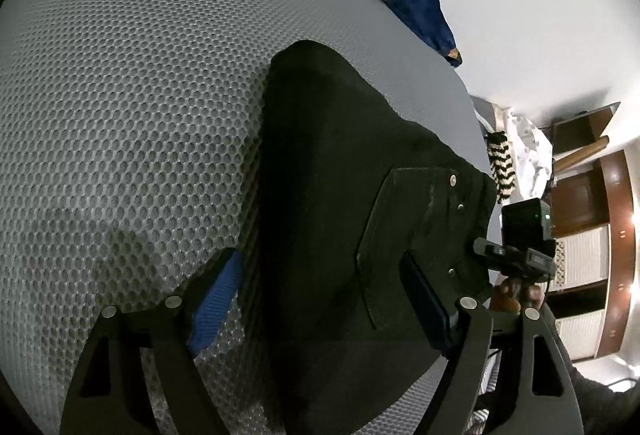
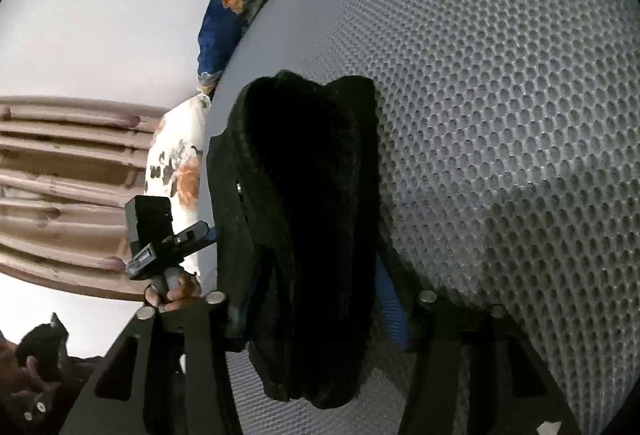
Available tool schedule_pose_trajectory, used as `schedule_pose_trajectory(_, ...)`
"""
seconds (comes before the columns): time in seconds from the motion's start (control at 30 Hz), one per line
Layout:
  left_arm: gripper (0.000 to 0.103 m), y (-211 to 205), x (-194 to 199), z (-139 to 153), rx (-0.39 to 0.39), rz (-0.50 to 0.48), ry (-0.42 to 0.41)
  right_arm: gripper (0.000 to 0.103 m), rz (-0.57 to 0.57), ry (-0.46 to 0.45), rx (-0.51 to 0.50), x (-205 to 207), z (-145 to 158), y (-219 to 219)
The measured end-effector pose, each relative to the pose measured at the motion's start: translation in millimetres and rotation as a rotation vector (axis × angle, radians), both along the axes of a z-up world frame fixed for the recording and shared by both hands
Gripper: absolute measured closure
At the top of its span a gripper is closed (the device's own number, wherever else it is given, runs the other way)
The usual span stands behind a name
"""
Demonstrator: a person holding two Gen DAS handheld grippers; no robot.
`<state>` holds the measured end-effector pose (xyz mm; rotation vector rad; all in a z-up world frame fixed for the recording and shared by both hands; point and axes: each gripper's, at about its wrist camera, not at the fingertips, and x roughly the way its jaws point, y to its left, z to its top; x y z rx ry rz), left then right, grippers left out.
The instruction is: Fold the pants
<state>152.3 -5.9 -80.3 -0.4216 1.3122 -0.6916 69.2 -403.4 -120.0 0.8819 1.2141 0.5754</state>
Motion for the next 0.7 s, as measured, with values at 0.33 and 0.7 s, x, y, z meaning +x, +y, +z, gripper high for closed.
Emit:
schedule_pose_trajectory(0.33, 0.032, -17.1, -2.2, -5.9, -0.063, -0.051, 0.04, 0.057, 0.092, -0.025, 0.01, 17.1, -0.1, 24.2)
schedule_pose_trajectory(0.7, 0.038, -22.1, -3.6, -3.0, -0.033, -0.009, -0.029, 0.066, 0.026, -0.027, 0.005, 19.7, 0.7, 23.1)
